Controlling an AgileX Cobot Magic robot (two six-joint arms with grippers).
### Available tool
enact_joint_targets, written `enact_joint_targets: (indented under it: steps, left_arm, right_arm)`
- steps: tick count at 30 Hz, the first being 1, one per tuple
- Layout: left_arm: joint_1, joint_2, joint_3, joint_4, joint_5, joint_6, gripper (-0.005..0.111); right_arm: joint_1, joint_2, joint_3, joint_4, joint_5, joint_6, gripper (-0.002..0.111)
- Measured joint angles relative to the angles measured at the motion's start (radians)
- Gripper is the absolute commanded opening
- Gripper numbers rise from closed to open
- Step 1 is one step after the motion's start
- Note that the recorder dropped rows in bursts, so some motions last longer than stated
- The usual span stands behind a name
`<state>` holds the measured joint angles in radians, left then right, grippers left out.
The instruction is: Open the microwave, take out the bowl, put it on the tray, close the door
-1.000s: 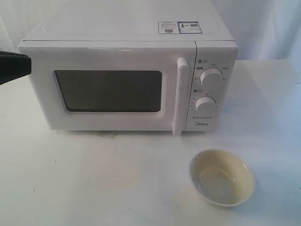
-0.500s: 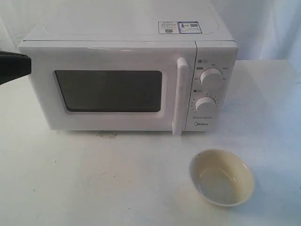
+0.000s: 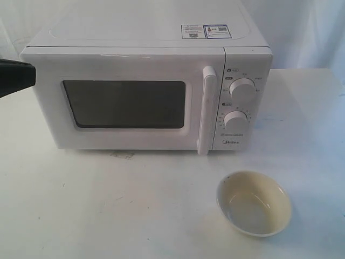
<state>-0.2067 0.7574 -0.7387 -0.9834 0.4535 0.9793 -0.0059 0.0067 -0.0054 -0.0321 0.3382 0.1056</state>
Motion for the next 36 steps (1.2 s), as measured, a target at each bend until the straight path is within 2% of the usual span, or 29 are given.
enact_joint_targets:
  steps: [5,9,12,16,19,24,30,33,36]
  left_arm:
    - [0.0,-0.01,-0.019,0.152,0.001,0.002,0.0]
    - [0.025,-0.103,-0.023,0.365,0.016,-0.092,0.0]
    - [0.064,-0.227,-0.024,0.583,0.06,-0.285,0.0]
    - [0.11,-0.426,-0.025,0.853,0.211,-0.615,0.0]
    - [0.129,-0.558,-0.025,0.972,0.339,-0.8,0.0]
    - [0.135,-0.676,-0.026,1.037,0.487,-0.901,0.0]
    - [0.136,-0.737,-0.004,1.136,0.526,-1.08,0.0]
    - [0.136,-0.75,0.047,1.165,0.495,-1.155,0.0]
    - [0.136,-0.751,0.141,1.161,0.351,-1.188,0.0]
  right_arm:
    - [0.0,0.0,0.0,0.0,0.0,0.0,0.0]
    - [0.0,0.0,0.0,0.0,0.0,0.0,0.0]
    - [0.0,0.0,0.0,0.0,0.002,0.0,0.0]
    - [0.0,0.0,0.0,0.0,0.002,0.0,0.0]
    - [0.0,0.0,0.0,0.0,0.002,0.0,0.0]
    - [0.0,0.0,0.0,0.0,0.002,0.0,0.0]
    - [0.0,0.0,0.0,0.0,0.002,0.0,0.0]
    - [0.0,0.0,0.0,0.0,0.002,0.0,0.0]
    - [0.0,0.0,0.0,0.0,0.002,0.0,0.0]
